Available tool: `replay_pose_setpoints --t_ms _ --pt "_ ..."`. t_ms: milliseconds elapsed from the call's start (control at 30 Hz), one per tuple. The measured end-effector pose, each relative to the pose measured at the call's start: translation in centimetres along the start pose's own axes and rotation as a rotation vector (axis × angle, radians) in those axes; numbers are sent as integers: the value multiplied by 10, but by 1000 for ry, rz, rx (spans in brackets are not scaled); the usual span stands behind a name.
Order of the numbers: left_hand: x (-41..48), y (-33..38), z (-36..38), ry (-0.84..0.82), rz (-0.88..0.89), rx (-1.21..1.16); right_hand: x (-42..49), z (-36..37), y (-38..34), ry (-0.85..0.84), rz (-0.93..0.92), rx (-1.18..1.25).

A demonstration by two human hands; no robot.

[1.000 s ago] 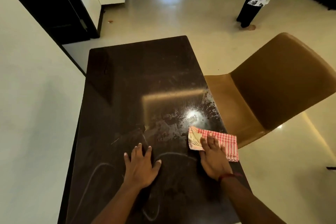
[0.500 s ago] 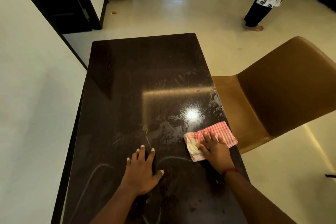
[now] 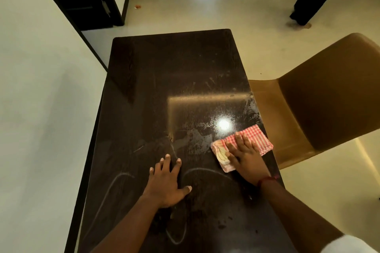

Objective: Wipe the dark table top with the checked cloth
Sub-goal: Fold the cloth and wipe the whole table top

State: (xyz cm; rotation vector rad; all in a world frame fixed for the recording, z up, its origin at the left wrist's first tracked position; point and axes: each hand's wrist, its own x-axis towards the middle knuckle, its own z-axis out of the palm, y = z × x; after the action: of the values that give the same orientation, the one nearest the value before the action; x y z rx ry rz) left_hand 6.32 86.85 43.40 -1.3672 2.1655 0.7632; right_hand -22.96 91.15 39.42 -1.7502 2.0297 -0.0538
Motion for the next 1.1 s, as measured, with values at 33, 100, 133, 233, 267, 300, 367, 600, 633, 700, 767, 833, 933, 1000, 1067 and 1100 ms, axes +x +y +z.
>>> replay_pose_setpoints --t_ms 33,100,133,233,267,300,367,600,633,700,767,833,933,1000,1067,1100 --pt "-1 -1 -1 -1 1 0 -11 1 9 -24 -35 -2" --pt "1 0 -2 5 6 -2 -16 -3 30 -35 0 -11" --pt "1 0 -1 8 5 -7 -10 -6 34 -25 48 -13" --pt "1 0 2 22 -1 -5 22 -7 13 52 255 -4" --pt "0 0 3 26 -1 0 33 -4 0 66 296 -1" --pt "0 0 4 29 0 3 42 -1 -14 71 293 3" --pt "1 -2 3 34 9 9 48 6 -38 48 188 -5" --pt "-1 -3 5 71 21 16 -25 11 5 -73 -183 -83" --pt "-1 -3 6 78 19 11 -26 7 14 -73 -124 -66" --pt "-1 -3 7 82 18 -2 -14 5 16 -26 53 -54" --pt "0 -4 7 77 20 -17 8 6 -6 30 194 -41" --pt "0 -5 7 79 21 -24 33 8 -35 39 240 -12" --pt "1 -6 8 88 29 -12 44 13 -65 -25 111 -43" --pt "1 -5 12 113 27 2 24 16 -64 -88 -45 -108" --pt "0 -3 15 137 24 -5 -3 17 -46 -112 -180 -142" --pt "0 -3 16 141 24 -10 -11 17 -32 -113 -207 -131"
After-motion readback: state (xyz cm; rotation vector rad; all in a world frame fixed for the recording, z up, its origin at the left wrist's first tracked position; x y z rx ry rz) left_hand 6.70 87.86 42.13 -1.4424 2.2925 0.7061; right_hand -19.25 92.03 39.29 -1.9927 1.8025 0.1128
